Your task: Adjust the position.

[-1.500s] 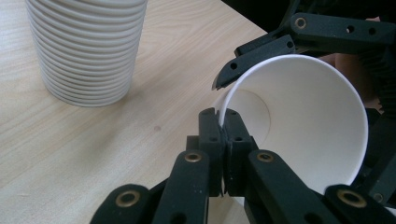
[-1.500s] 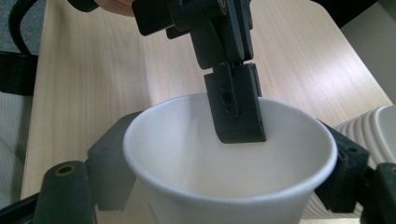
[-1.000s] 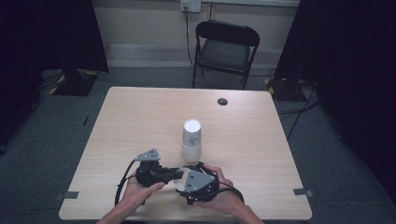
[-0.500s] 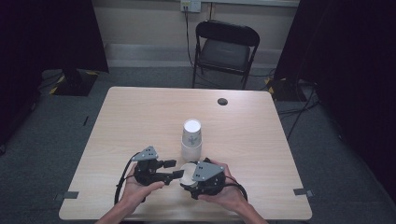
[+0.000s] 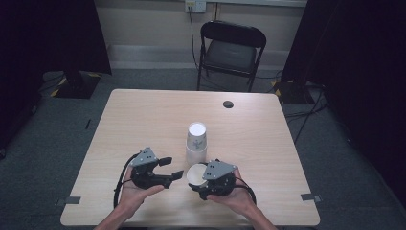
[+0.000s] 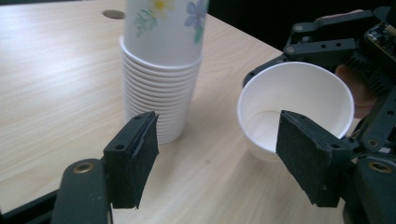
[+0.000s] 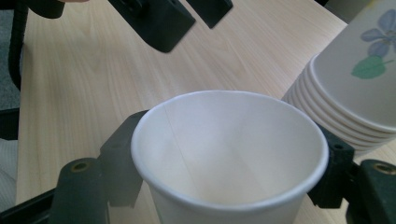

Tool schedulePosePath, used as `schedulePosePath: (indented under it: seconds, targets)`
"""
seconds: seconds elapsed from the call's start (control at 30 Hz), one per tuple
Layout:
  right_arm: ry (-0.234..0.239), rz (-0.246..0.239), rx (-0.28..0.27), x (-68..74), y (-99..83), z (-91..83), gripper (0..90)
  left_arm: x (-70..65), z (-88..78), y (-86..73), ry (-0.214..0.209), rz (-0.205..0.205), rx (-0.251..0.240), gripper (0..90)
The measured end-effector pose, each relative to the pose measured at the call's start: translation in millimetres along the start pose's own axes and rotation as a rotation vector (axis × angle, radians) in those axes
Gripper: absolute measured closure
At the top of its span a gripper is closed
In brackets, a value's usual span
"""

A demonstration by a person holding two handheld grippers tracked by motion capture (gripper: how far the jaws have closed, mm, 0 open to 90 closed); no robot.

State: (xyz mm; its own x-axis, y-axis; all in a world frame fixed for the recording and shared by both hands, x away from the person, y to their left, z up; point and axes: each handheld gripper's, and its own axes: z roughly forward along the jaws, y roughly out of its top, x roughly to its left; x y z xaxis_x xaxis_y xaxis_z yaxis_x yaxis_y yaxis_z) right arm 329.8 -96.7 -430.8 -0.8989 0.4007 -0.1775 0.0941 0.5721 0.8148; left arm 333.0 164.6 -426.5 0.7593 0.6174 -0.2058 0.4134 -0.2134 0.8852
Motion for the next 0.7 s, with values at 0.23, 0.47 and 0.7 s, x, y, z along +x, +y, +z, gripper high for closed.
schedulePosePath:
  seconds: [0.23,0.47,0.7]
  targets:
    - [-0.009,0.045,-0.009,-7.5,-2.4,-5.5,27.6,9.1,-10.4,-6.0,0.069,0.016,0.029,22.8]
    - [-0.020,0.095,-0.022,-17.1,-2.9,-9.1,27.7,18.0,-16.8,-12.5,0.131,-0.004,0.016,18.8]
    - [-0.042,0.139,-0.034,-25.3,-4.9,-11.3,28.2,22.2,-17.4,-20.3,0.182,-0.010,0.037,15.7]
